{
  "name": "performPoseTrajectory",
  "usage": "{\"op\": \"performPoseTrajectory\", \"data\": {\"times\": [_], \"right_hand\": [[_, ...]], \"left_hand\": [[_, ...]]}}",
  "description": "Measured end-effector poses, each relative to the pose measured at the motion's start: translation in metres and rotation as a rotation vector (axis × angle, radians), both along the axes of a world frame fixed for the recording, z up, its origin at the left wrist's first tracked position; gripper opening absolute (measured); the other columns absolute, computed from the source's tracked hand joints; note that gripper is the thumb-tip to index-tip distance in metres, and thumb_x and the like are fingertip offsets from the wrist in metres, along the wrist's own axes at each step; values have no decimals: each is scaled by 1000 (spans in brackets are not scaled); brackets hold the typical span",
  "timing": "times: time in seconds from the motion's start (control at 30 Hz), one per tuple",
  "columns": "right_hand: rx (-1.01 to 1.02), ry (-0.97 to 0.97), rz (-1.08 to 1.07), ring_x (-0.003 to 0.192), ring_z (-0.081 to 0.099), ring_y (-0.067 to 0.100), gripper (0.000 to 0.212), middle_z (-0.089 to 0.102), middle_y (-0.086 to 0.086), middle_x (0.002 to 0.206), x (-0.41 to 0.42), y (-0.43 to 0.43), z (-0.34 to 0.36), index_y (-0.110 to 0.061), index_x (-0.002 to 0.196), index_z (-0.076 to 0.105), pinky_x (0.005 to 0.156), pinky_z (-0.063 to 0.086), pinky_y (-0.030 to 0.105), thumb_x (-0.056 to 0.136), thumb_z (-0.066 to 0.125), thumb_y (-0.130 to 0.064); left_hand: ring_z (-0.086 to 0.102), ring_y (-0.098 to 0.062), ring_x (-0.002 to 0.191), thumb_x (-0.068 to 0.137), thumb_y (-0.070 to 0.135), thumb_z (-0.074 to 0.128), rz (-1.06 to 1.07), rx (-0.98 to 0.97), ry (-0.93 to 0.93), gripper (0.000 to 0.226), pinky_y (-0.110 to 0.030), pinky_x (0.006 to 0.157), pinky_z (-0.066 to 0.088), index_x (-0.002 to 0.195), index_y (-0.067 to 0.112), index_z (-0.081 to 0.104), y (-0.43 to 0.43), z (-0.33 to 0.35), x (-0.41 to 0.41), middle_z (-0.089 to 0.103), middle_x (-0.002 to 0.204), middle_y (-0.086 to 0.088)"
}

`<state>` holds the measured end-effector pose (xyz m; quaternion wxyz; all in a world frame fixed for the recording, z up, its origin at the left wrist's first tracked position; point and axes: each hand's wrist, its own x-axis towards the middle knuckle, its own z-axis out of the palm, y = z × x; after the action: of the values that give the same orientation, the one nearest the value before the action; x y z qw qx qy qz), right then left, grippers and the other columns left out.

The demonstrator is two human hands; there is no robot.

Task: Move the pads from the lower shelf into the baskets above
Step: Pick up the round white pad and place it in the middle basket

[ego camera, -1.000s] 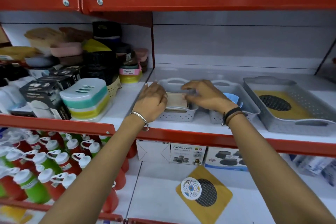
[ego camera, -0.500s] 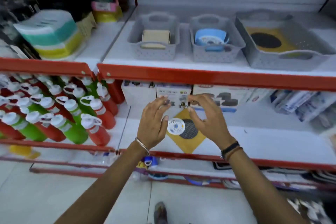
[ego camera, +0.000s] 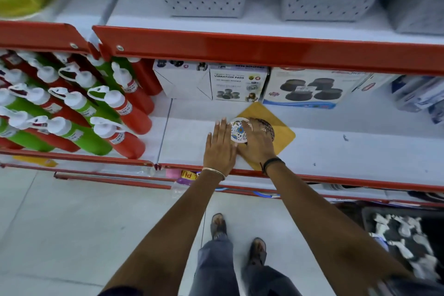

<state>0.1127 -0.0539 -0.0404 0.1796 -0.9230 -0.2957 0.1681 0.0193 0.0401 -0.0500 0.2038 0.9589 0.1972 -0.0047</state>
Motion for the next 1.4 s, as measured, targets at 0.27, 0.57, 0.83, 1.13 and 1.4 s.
{"op": "performPoseTrajectory", "data": {"times": [0.27,0.57,0.83,1.13,1.4], "right_hand": [[170,-82,32,112,51,38,62,57,17,125,1,-4,-4,-10,121,60,90,47,46,70,66,-46],[344,58,-53,113,43,17,69,45,7,128,-3,-51,32,-10,125,53,97,42,28,65,80,-32],[556,-83,95,113,42,9,63,48,1,119,-13,-119,155,-15,117,59,97,25,1,59,77,-30],[749,-376,216,112,49,9,65,51,4,118,12,-131,293,-12,116,61,99,35,11,60,76,-42],[522,-415,14,103,58,26,57,62,10,112,94,-82,347,-14,109,64,91,48,39,64,78,-46]], "left_hand": [[6,-22,148,89,38,9,13,11,-26,65,-40,119,7,148,10,12,3,-9,1,8,160,-7],[0,-16,146,93,38,13,-6,53,-120,61,-41,120,8,148,12,10,-11,18,-24,6,160,-6],[0,-13,144,92,33,25,-55,162,-489,61,-33,116,-1,147,12,10,-46,119,-28,2,155,0],[-12,-3,143,94,31,25,-117,272,-786,60,-33,119,-3,148,12,8,-42,262,18,1,158,0],[-3,-19,148,88,13,38,-157,343,-594,69,-43,120,1,149,14,3,-15,332,87,1,160,-2]]}}
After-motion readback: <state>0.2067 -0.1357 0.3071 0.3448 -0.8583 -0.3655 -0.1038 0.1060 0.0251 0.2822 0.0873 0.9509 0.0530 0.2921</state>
